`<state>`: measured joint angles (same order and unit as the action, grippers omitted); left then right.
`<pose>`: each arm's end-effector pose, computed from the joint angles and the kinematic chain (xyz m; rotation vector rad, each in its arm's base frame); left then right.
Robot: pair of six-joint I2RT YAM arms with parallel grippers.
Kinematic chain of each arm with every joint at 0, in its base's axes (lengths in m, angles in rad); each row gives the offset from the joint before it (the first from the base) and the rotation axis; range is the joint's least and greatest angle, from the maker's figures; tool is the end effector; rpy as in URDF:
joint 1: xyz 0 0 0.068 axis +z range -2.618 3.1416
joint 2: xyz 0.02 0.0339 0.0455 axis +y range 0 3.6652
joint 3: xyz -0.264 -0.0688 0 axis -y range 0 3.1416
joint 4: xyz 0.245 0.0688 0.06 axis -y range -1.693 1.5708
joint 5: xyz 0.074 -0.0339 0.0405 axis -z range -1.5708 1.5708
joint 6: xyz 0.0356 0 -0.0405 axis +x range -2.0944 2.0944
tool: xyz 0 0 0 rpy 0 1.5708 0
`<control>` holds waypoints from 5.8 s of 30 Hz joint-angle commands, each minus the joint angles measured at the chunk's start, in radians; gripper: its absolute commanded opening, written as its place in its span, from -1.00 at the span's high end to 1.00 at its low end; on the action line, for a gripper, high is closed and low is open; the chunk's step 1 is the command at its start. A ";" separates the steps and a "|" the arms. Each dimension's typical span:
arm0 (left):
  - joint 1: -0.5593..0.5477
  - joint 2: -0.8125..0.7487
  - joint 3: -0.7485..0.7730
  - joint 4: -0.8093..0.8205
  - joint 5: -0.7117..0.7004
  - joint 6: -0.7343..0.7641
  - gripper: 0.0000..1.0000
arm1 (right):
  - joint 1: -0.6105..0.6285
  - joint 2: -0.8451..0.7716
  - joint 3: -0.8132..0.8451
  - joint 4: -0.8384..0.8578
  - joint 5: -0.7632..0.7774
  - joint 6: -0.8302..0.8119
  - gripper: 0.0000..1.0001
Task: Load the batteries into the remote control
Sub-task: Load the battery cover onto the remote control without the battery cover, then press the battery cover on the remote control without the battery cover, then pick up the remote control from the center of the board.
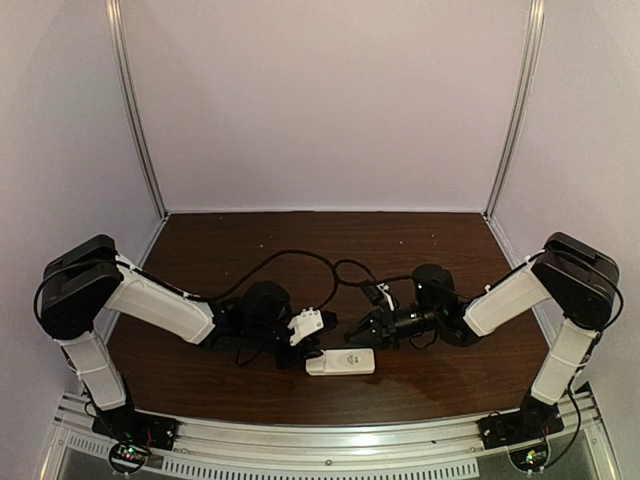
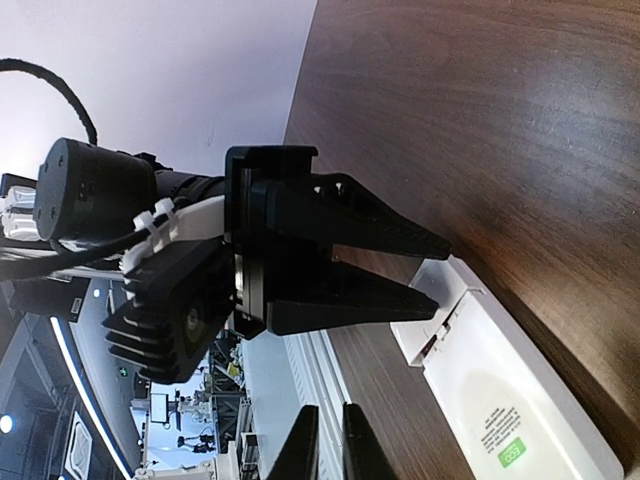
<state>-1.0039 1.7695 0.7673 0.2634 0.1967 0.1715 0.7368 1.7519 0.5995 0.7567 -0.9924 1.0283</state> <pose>0.1741 -0.2864 0.1248 1.4054 1.9225 -0.6396 0.2082 0.2291 0.1377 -0.4852 2.3900 1.9690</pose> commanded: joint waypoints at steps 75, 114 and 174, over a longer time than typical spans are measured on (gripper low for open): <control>-0.145 -0.058 -0.070 0.020 -0.284 -0.857 0.24 | -0.032 -0.135 -0.156 -0.343 0.199 -0.279 0.41; -0.189 -0.129 0.016 -0.115 -0.239 -0.589 -0.49 | -0.073 -0.171 -0.135 -0.304 0.157 -0.247 0.23; -0.017 -0.126 0.469 -0.467 0.324 0.119 0.46 | -0.273 -1.042 -0.079 -0.534 0.167 -0.568 -0.99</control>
<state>-1.0416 1.7733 1.2598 -0.3256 0.4240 0.3336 0.4370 0.6998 0.4690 0.1402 -0.7593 0.4698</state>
